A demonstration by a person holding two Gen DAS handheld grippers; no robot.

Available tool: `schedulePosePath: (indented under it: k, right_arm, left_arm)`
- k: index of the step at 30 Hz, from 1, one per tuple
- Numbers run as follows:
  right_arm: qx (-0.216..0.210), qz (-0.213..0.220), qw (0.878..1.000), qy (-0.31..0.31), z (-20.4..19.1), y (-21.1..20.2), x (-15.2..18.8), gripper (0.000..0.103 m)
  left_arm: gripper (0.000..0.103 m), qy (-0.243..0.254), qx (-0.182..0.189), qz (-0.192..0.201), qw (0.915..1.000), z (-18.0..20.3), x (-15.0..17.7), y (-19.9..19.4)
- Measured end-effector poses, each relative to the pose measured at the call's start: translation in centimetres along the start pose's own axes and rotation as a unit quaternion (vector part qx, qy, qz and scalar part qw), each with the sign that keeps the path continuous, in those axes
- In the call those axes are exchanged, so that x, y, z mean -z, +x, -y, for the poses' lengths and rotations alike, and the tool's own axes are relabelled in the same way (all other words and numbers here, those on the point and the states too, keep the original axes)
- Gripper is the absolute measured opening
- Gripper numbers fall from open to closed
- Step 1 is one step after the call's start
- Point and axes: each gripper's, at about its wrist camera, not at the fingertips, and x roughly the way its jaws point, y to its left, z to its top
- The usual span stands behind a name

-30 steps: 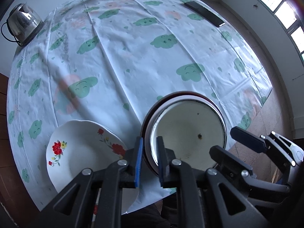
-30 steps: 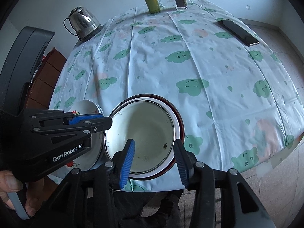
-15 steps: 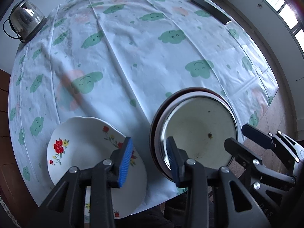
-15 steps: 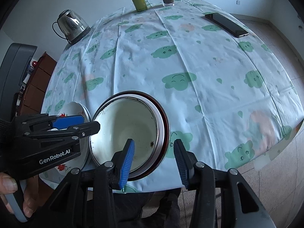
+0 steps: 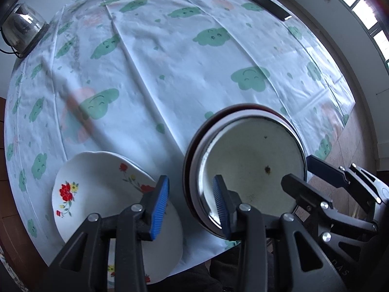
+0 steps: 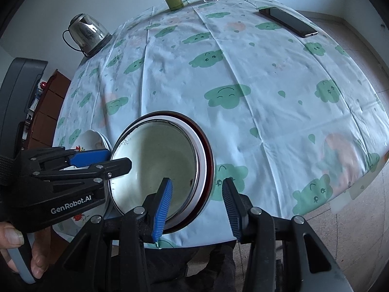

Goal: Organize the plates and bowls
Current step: 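Close both grippers on the rim of the nested bowl stack, then lift the bowl stack and carry it over the red-flower plate stack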

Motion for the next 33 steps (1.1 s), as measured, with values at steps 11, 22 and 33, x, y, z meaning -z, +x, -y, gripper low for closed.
schedulePosePath:
  k: [11, 22, 33]
  right_arm:
    - [-0.009, -0.012, 1.0, -0.002, -0.1, 0.6, 0.4, 0.04]
    - [-0.006, -0.01, 1.0, 0.006, 0.4, 0.9, 0.4, 0.033]
    - [-0.001, -0.005, 1.0, 0.004, 0.0, 0.3, 0.1, 0.031]
  left_arm:
    - [0.024, 0.005, 0.012, -0.021, 0.9997, 0.1, 0.0, 1.3]
    - [0.023, 0.028, -0.01, -0.013, 0.9995, 1.4, -0.1, 1.6]
    - [0.022, 0.025, -0.012, -0.001, 0.9996, 1.7, 0.4, 0.4]
